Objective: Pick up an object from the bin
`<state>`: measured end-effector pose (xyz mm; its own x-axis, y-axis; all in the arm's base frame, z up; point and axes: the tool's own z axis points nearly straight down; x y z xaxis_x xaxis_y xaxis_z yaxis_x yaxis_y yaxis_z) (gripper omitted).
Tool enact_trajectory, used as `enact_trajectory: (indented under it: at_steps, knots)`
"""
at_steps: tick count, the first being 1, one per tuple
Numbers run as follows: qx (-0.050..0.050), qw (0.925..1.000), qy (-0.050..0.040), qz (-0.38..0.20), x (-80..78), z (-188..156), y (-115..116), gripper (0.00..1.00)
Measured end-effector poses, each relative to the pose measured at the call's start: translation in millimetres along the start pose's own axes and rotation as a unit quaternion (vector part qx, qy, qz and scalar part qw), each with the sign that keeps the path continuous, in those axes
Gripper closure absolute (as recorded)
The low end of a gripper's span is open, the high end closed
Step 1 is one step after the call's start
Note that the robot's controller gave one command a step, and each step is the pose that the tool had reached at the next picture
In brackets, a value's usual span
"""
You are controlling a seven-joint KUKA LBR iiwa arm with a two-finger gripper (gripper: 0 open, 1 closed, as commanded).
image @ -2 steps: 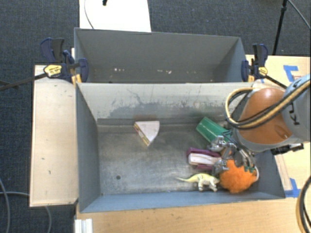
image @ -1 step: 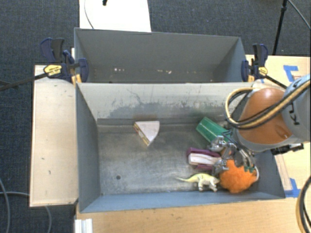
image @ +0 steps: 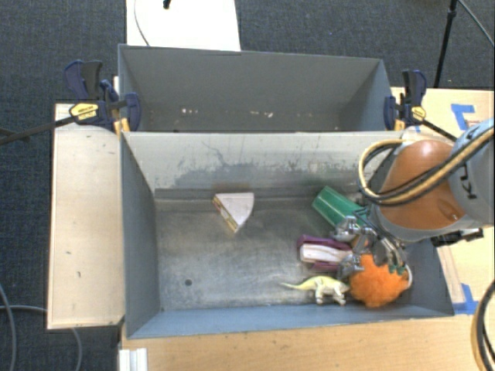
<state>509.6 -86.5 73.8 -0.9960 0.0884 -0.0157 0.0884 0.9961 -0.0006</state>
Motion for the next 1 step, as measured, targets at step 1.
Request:
enact_trajectory:
  at_steps: [1]
  knots:
    - [0.000,1.0000,0.0000,0.000,0.0,0.0,0.0,1.00]
